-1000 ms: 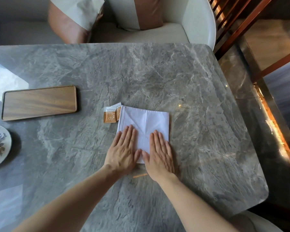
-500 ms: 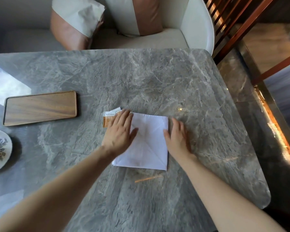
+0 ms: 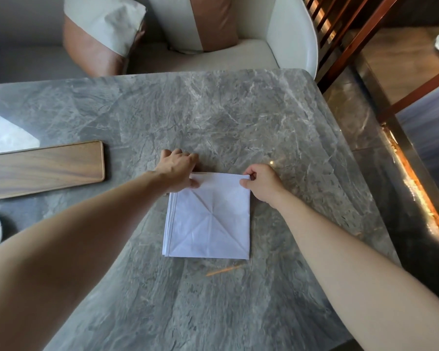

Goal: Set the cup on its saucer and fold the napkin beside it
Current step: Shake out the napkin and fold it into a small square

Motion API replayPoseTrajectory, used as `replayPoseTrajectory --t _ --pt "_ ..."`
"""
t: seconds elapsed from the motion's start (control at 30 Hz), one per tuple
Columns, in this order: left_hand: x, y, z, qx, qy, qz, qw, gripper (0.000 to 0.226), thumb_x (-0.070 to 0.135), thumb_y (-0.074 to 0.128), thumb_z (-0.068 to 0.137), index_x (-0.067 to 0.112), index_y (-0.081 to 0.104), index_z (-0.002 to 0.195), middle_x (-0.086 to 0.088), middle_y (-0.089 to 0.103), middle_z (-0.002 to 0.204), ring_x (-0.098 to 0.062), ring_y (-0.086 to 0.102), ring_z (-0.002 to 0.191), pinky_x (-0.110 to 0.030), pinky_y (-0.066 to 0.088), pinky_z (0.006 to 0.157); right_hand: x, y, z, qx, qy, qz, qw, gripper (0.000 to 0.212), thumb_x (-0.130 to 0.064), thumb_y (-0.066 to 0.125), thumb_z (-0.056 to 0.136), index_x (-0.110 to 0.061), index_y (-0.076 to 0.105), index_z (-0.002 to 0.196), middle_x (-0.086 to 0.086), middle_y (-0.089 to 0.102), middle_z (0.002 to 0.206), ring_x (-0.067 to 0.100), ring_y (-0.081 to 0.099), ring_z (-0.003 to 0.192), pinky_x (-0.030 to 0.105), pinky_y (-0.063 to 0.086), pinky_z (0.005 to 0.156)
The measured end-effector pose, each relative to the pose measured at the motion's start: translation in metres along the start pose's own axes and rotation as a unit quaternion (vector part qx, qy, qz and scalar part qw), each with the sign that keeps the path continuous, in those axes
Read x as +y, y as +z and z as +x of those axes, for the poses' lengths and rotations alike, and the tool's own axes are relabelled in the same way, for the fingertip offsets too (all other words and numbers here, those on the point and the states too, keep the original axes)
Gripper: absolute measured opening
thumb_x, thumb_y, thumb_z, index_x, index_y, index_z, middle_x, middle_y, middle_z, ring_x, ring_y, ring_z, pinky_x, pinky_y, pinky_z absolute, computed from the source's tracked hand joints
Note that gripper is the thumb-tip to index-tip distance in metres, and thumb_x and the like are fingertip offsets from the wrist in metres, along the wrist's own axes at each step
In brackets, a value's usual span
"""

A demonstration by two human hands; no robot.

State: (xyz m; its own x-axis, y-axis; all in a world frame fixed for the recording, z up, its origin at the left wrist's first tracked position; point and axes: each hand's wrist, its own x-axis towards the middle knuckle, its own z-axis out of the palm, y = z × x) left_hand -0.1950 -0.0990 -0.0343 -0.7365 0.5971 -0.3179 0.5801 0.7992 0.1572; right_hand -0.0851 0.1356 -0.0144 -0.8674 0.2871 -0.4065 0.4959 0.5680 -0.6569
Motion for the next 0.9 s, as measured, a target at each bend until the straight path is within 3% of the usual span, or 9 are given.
replayPoseTrajectory --t 0.1,0.17,0.27,0.37,0.43,0.5,0.57,0.7,0.9 --pt "-0.002 -0.010 0.004 -0.036 0.017 0.022 0.999 0.043 0.057 0.075 0.077 0.024 0.066 0.104 0.005 0.047 0.096 -0.026 0.046 0.114 -0.040 0.027 0.087 -0.002 -0.007 -0.013 -0.006 -0.037 0.022 0.999 0.010 -0.007 0.071 0.084 -0.013 0.064 0.082 -0.007 0.055 0.067 0.005 0.047 0.058 0.007 0.037 0.050" --pt "-0.006 -0.015 0.002 -0.028 0.049 0.011 0.998 0.038 0.052 0.075 0.080 0.023 0.069 0.104 0.005 0.043 0.097 -0.026 0.045 0.115 -0.039 0.026 0.086 -0.003 -0.009 -0.020 -0.002 -0.053 0.037 0.998 0.011 -0.003 0.069 0.084 -0.011 0.062 0.081 -0.003 0.057 0.063 0.008 0.049 0.054 0.011 0.039 0.051" --pt "-0.013 -0.021 -0.014 0.016 0.118 -0.040 0.992 0.025 0.038 0.075 0.084 0.020 0.067 0.100 0.003 0.057 0.102 -0.025 0.052 0.112 -0.037 0.028 0.087 0.001 -0.010 -0.032 0.012 -0.061 0.063 0.996 0.011 0.000 0.066 0.085 -0.009 0.061 0.081 0.005 0.065 0.064 0.007 0.057 0.053 0.015 0.043 0.055" --pt "-0.016 -0.031 -0.035 0.066 0.164 -0.083 0.981 0.013 0.027 0.074 0.088 0.021 0.068 0.098 0.003 0.068 0.104 -0.022 0.059 0.106 -0.039 0.036 0.092 0.008 -0.008 -0.042 0.024 -0.066 0.088 0.994 0.013 0.000 0.070 0.083 -0.011 0.063 0.080 -0.002 0.066 0.069 -0.001 0.061 0.058 0.013 0.044 0.059" --pt "-0.016 -0.037 -0.048 0.083 0.175 -0.112 0.975 0.010 0.023 0.072 0.091 0.019 0.070 0.099 0.002 0.071 0.101 -0.023 0.063 0.101 -0.039 0.043 0.088 0.014 -0.008 -0.049 0.029 -0.070 0.095 0.993 0.016 -0.005 0.073 0.082 -0.018 0.064 0.078 -0.001 0.067 0.072 0.009 0.063 0.064 0.025 0.048 0.065" --pt "-0.016 -0.039 -0.063 0.097 0.184 -0.135 0.969 0.011 0.019 0.072 0.091 0.015 0.072 0.102 -0.001 0.073 0.098 -0.026 0.065 0.095 -0.036 0.048 0.083 0.019 -0.007 -0.058 0.035 -0.073 0.103 0.991 0.017 -0.010 0.075 0.082 -0.023 0.065 0.078 0.000 0.070 0.076 0.017 0.063 0.069 0.035 0.052 0.069" --pt "-0.015 -0.036 -0.081 0.113 0.190 -0.158 0.962 0.014 0.018 0.072 0.092 0.014 0.075 0.105 -0.001 0.073 0.100 -0.025 0.065 0.095 -0.031 0.049 0.082 0.024 -0.006 -0.069 0.037 -0.076 0.111 0.990 0.015 -0.015 0.075 0.082 -0.026 0.066 0.081 -0.002 0.071 0.079 0.017 0.066 0.073 0.036 0.054 0.072" --pt "-0.012 -0.023 -0.119 0.148 0.212 -0.176 0.950 0.016 0.018 0.069 0.095 0.011 0.077 0.106 -0.005 0.072 0.103 -0.026 0.065 0.094 -0.034 0.053 0.082 0.034 -0.003 -0.094 0.029 -0.107 0.113 0.987 0.014 -0.016 0.075 0.083 -0.028 0.069 0.088 -0.008 0.070 0.093 0.012 0.068 0.086 0.029 0.056 0.079" --pt "-0.007 0.017 -0.160 0.202 0.217 -0.144 0.944 0.029 0.027 0.056 0.099 0.011 0.078 0.108 -0.005 0.067 0.093 -0.025 0.059 0.084 -0.033 0.051 0.073 0.052 0.015 -0.128 0.043 -0.205 0.017 0.978 0.013 -0.009 0.075 0.084 -0.013 0.072 0.096 -0.006 0.066 0.106 0.006 0.064 0.096 0.022 0.052 0.084"
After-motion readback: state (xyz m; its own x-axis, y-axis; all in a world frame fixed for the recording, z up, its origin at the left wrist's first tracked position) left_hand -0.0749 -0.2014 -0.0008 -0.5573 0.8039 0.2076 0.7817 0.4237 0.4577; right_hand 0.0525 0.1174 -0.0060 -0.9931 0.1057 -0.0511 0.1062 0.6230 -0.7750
